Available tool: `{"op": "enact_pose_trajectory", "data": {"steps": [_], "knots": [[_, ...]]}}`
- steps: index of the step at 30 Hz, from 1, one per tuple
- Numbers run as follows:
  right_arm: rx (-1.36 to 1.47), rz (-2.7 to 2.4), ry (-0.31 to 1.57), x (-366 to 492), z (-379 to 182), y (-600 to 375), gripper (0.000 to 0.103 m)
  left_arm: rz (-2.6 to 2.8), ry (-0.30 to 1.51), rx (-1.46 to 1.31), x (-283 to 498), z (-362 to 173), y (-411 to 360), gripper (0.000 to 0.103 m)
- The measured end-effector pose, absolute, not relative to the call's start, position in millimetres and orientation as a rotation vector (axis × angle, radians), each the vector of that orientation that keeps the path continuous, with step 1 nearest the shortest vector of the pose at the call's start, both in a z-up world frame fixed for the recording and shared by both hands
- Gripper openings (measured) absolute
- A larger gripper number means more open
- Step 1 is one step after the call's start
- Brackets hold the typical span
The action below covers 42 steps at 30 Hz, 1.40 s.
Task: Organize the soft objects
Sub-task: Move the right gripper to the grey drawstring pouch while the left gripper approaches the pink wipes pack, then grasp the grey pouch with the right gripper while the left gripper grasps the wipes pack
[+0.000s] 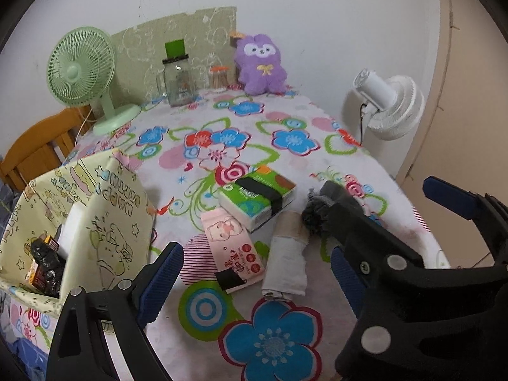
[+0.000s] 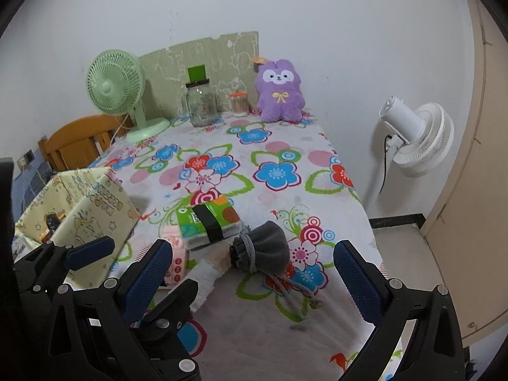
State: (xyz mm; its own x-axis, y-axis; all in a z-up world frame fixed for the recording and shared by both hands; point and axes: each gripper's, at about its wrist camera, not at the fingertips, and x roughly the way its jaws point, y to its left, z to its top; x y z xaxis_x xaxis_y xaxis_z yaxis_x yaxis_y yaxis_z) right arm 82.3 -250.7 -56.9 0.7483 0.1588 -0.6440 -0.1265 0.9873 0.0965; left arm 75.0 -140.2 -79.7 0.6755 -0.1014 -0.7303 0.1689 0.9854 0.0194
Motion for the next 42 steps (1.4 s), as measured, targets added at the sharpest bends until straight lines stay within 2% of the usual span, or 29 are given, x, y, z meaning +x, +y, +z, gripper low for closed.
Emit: {"op": "enact_pose_trajectory", "data": {"steps": [8, 18, 25, 31, 39, 42], "knots": [[0.062, 0.174, 0.763, 102, -79, -249, 0.098, -0.067, 0.872, 0.056, 95, -102, -132, 0.093], [0.07, 0.188, 0.814, 123, -97, -246, 0.098, -0.007, 0.891, 0.062, 111, -116, -129, 0.084], [0.067, 0.19, 0.84, 135, -105, -244, 0.095, 0.022, 0.929, 0.044, 122, -125, -126, 0.07], [0.071, 0.199, 0.867, 144, -113, -242, 0.091, 0.021, 0.933, 0.034, 124, -127, -125, 0.068], [0.099, 0.202, 0.899, 149, -120, -244, 0.075, 0.021, 0.933, 0.028, 124, -127, -125, 0.067], [0.107, 0.195, 0.903, 148, -120, -244, 0.064, -0.001, 0.932, 0.02, 123, -127, -126, 0.057]]}}
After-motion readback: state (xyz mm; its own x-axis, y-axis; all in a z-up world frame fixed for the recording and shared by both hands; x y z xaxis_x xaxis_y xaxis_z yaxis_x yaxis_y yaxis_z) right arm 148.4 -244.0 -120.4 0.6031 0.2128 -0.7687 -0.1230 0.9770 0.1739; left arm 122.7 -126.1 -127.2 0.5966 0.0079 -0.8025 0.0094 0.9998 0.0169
